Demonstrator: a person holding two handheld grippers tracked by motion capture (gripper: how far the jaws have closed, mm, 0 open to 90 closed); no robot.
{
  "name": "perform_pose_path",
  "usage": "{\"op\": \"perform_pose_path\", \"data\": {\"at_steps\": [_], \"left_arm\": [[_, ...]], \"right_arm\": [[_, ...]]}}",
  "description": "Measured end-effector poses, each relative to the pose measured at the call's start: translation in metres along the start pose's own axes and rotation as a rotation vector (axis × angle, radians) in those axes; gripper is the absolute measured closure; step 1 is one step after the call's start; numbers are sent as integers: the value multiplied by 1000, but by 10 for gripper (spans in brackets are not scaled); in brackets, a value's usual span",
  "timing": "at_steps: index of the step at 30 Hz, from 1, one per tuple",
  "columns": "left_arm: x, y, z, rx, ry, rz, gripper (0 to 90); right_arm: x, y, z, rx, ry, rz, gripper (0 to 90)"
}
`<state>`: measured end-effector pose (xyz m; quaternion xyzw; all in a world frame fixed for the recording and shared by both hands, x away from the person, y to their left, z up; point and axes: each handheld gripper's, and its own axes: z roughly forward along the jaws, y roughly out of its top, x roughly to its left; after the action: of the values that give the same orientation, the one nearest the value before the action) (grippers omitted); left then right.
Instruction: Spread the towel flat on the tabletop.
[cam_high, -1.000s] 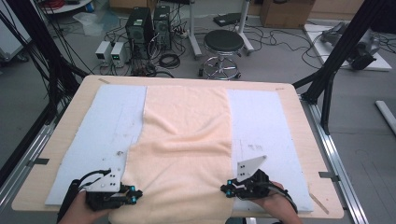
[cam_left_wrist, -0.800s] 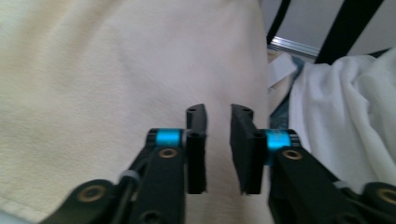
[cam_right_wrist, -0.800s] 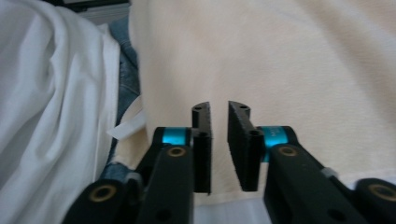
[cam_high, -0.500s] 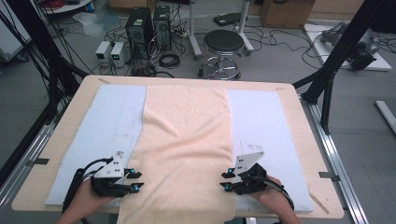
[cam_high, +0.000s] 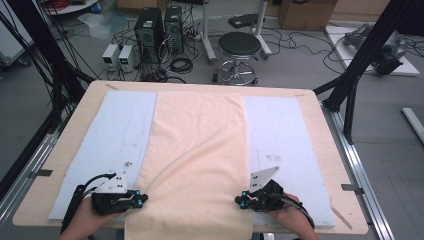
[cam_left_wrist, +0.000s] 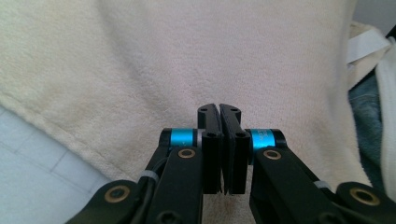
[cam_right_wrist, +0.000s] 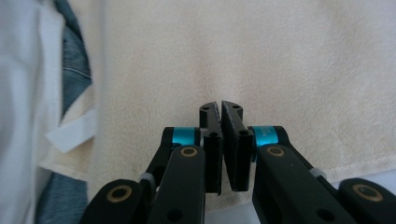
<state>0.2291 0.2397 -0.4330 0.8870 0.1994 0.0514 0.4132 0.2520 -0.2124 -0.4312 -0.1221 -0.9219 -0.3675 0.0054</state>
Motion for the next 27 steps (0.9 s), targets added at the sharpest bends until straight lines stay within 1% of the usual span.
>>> {"op": "perform_pose_path", "data": {"at_steps": [1,2,3,4,5,6,7,8,9,10,11,12,13,14,16,18,19,20,22,23,24,25,26,27], "left_arm": [[-1,-1,-2,-6,0,0,865],[0,-1,-3,-11,-1,-8,855],[1,0,-3,-9,1,-15,805],[2,0,-2,-10,8,-17,767],[4,0,-2,-10,13,-16,744],[5,1,0,-15,17,-23,707],[6,1,1,-11,25,-18,656],[7,2,3,-6,26,-20,618],[9,2,5,1,27,-25,594],[10,2,7,4,30,-31,562],[11,2,8,6,27,-30,538],[12,2,9,3,30,-36,528],[13,2,9,-3,33,-36,521],[14,3,8,-4,34,-35,507],[15,4,7,-15,46,-49,471],[16,5,4,-31,55,-53,468],[16,5,3,-39,55,-55,469],[17,6,2,-37,59,-48,469],[18,5,1,-37,66,-57,468],[19,5,2,-33,66,-56,469],[20,5,2,-28,71,-59,470],[21,5,3,-28,74,-59,470],[21,5,4,-28,70,-61,470],[21,6,5,-29,71,-61,473]], "right_arm": [[1,1,-1,-9,-1,-8,849],[2,2,-3,-16,-8,-17,806],[2,3,-5,-23,-17,-9,764],[1,4,-6,-28,-30,0,744],[-1,5,-7,-33,-57,-6,719],[-4,6,-7,-32,-76,-1,697],[-6,6,-7,-36,-83,9,672],[-9,6,-6,-37,-73,14,669],[-11,6,-4,-31,-81,9,658],[-12,5,-1,-16,-87,8,663],[-13,4,1,12,-83,12,690],[-14,3,4,22,-84,5,715],[-15,1,3,7,-80,9,784],[-16,1,2,10,-60,18,858],[-13,0,1,15,-63,0,880],[-12,0,-2,30,-45,-1,884],[-10,-2,-4,27,-46,-9,884],[-8,-4,-6,21,-48,-2,884],[-6,-8,-12,2,-29,5,878],[-6,-9,-14,-3,-34,7,872],[-6,-9,-16,-12,-28,16,890],[-7,-9,-18,-17,-23,8,876],[-7,-9,-19,-31,-38,13,819],[-9,-9,-20,-44,-50,29,780]]}}
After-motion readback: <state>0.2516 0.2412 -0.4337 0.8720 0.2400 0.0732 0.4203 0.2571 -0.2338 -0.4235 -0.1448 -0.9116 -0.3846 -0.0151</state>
